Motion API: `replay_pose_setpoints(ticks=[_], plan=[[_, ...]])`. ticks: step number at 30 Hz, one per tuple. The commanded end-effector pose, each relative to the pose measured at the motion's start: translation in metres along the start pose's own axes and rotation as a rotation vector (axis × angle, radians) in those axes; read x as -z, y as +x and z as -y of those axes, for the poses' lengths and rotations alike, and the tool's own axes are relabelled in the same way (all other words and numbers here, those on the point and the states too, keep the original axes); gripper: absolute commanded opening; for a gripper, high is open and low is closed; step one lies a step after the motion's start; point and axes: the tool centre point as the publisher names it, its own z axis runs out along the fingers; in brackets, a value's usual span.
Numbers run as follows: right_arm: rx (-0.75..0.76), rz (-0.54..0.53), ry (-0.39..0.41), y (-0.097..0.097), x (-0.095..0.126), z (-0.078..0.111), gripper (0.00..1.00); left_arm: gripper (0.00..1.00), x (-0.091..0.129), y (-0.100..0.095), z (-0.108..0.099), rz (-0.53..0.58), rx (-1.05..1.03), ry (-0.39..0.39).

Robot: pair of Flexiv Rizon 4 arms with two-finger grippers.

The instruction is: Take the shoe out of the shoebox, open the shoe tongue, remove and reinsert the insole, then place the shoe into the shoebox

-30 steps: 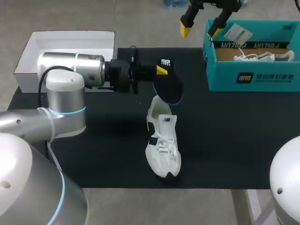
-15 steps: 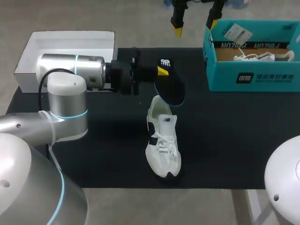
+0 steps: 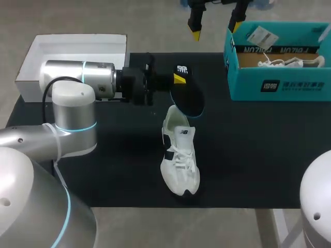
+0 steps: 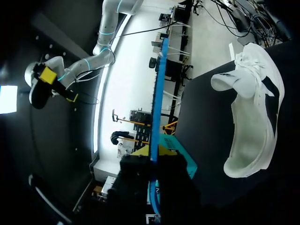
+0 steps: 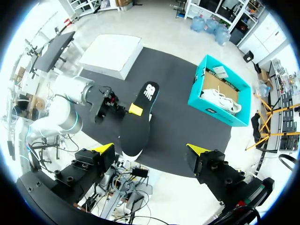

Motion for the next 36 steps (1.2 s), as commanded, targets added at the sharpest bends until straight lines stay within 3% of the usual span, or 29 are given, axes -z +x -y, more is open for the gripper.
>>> replay_pose_setpoints(ticks=[1, 3, 6, 8, 15, 20, 22, 36], plan=[[-0.001, 0.0, 0.002, 0.0, 0.0, -0.001, 1.0, 0.0, 0.002, -0.009, -0.002, -0.043, 0.341, 0.065], [-0.001, 0.0, 0.002, 0.0, 0.0, -0.001, 1.0, 0.0, 0.002, -0.011, -0.003, -0.105, 0.546, 0.148], [-0.001, 0.0, 0.002, 0.0, 0.0, -0.001, 1.0, 0.0, 0.005, -0.013, -0.003, -0.165, 0.743, 0.189], [-0.001, 0.0, 0.002, 0.0, 0.0, -0.001, 1.0, 0.0, 0.006, -0.011, -0.002, -0.187, 0.799, 0.183], [-0.001, 0.0, 0.002, 0.0, 0.0, -0.001, 1.0, 0.0, 0.011, -0.005, -0.004, -0.157, 0.988, 0.307], [-0.001, 0.0, 0.002, 0.0, 0.0, -0.001, 1.0, 0.0, 0.012, -0.005, -0.001, -0.139, 0.96, 0.285], [-0.001, 0.0, 0.002, 0.0, 0.0, -0.001, 1.0, 0.0, 0.014, -0.01, 0.01, -0.044, 0.767, 0.232], [-0.001, 0.0, 0.002, 0.0, 0.0, -0.001, 1.0, 0.0, 0.014, -0.01, 0.01, -0.044, 0.767, 0.232]])
